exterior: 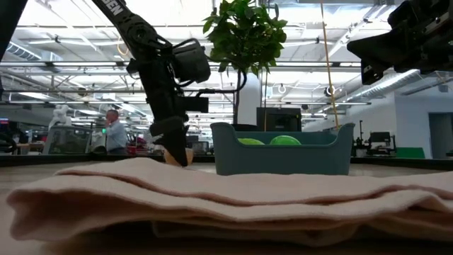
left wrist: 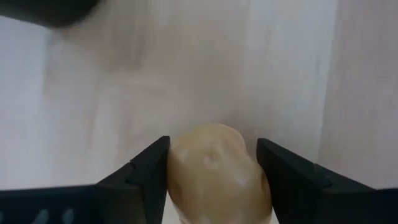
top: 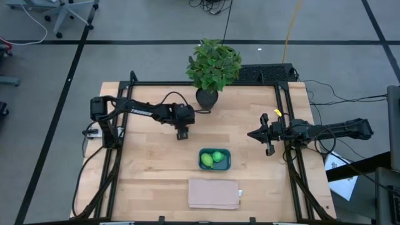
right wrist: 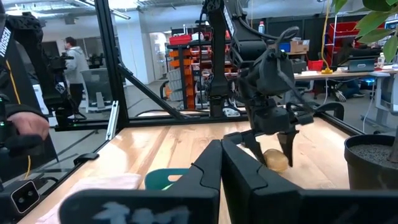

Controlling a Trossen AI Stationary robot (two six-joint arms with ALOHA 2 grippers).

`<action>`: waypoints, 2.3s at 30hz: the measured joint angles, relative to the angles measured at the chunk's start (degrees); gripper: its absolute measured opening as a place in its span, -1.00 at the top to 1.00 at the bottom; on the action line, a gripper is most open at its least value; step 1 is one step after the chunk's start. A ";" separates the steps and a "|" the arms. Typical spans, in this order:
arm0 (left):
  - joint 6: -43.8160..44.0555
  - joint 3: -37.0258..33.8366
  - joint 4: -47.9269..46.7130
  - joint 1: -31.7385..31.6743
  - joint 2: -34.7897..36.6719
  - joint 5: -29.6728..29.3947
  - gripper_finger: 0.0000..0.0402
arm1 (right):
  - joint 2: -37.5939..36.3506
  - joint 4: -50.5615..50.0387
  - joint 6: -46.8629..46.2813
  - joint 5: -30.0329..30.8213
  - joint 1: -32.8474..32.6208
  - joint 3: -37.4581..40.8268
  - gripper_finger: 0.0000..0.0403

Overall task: Pick and placing Produce into tupperware
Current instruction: Put the brown potato into the blue bin

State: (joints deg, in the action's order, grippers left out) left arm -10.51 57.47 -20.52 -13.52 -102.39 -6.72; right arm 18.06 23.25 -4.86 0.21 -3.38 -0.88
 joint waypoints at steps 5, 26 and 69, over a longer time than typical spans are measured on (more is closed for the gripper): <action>0.04 0.07 0.02 0.04 1.60 -0.25 -0.11 | 0.00 0.01 -0.02 0.01 0.00 -0.01 1.00; -1.48 0.24 -4.30 0.04 6.88 -1.31 -0.08 | -0.02 0.08 0.29 0.02 0.00 -0.01 1.00; 0.49 1.11 -5.35 1.66 31.73 6.87 -0.09 | 0.02 0.49 1.05 0.04 0.00 0.00 1.00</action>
State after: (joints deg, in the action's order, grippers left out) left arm -10.02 58.59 -25.87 -11.86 -70.65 0.14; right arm 18.09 23.75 -3.81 0.25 -3.37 -0.87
